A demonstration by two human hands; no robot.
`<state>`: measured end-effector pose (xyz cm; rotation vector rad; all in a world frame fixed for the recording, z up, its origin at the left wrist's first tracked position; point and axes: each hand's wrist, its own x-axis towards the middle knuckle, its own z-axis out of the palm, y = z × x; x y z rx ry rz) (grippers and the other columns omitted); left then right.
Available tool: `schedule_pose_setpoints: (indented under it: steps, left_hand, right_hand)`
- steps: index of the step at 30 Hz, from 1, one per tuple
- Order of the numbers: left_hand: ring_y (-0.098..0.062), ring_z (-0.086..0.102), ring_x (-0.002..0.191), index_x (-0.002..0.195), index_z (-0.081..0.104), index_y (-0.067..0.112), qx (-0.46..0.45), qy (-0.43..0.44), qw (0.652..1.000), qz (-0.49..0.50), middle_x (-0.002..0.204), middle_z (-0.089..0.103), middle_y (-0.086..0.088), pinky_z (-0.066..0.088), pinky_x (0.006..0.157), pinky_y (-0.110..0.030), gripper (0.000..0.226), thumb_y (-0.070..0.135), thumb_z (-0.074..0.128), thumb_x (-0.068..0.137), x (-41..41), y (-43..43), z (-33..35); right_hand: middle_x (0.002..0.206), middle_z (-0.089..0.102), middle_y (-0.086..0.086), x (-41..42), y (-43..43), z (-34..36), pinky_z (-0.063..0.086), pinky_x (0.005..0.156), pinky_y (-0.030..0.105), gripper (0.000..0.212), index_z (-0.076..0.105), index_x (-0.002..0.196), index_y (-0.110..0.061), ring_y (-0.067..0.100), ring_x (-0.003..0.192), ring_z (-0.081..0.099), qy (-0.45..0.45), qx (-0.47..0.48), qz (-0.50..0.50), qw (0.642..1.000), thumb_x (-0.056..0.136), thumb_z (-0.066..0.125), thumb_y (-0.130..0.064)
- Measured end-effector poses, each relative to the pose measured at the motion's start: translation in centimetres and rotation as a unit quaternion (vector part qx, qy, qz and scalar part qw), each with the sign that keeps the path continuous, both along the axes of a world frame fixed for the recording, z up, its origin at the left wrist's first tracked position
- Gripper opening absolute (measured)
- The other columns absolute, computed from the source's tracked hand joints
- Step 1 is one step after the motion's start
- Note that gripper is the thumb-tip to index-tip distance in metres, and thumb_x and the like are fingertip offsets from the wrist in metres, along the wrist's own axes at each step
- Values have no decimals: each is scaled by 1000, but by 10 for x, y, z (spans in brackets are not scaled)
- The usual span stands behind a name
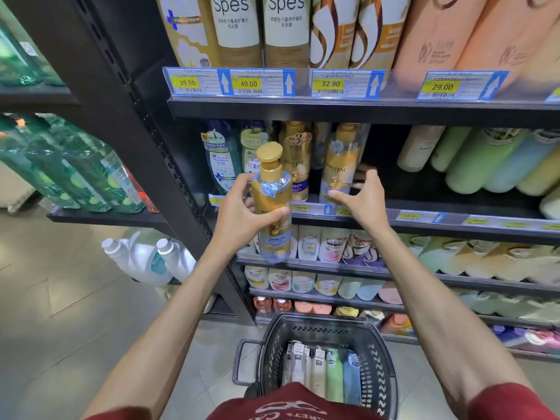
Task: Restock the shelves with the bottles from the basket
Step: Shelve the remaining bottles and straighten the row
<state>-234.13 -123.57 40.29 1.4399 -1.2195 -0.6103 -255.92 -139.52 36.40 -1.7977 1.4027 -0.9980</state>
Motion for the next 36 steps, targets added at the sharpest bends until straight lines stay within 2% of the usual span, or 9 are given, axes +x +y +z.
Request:
schedule_pose_setpoints:
  steps: [5,7,10,15,19,24,28,31,36]
  left_hand:
    - [-13,73,102,122,57,23,-8,5,1000,9,114,69,12,60,90,-35,70,38,92,64,1,0,0]
    - [-12,72,102,121,57,26,-12,4,1000,9,113,69,15,60,90,-31,68,38,92,64,1,1,0]
    - [-11,72,102,119,57,30,-16,2,1000,10,112,68,20,59,89,-27,65,37,91,65,0,2,1]
    - [-11,72,104,122,56,26,-24,-2,1000,14,114,68,19,58,90,-28,66,34,91,67,0,3,3]
    - [-12,71,105,124,56,24,-25,-6,999,20,116,68,16,58,90,-29,65,31,92,69,2,4,3]
    - [-11,71,104,123,57,26,-27,-13,999,31,116,69,13,56,85,-22,64,30,93,70,3,8,2]
    - [-10,72,102,122,57,28,-28,-15,999,43,114,69,13,56,84,-20,65,32,93,68,4,12,-1]
    - [-10,72,100,120,57,31,-25,-15,999,46,114,69,15,56,83,-19,63,32,93,68,5,14,-1]
    - [-8,72,100,120,57,29,-23,-17,998,48,113,69,15,54,82,-16,63,32,92,67,4,15,2]
  right_hand:
    - [121,59,7,1,-6,-9,55,91,44,65,51,115,-10,19,110,60,23,-3,6,1000,70,89,-37]
    - [118,60,7,2,-12,-10,54,90,42,63,52,114,-9,21,110,59,47,-3,2,999,71,88,-39]
    - [108,58,7,6,-20,-11,47,77,33,60,53,108,-7,19,100,55,71,-7,-13,997,72,87,-41]
    - [83,53,3,11,-30,-10,43,64,33,50,52,84,-8,18,78,54,83,-2,-35,996,73,86,-41]
    - [61,46,-2,17,-40,-9,32,51,28,51,52,66,-5,17,60,50,100,-1,-44,994,74,85,-42]
    - [85,68,11,22,-48,-10,43,67,27,34,67,96,-1,21,76,60,72,20,-33,997,79,82,-27]
    - [116,72,9,22,-45,-5,52,87,28,47,61,121,-7,22,104,67,15,-15,3,1000,79,82,-16]
    - [120,70,12,21,-46,-2,53,96,38,54,57,126,-6,26,110,67,3,-27,20,999,79,81,-13]
    - [123,69,13,22,-52,0,53,97,40,56,56,129,-5,27,112,66,12,-23,27,999,80,82,-16]
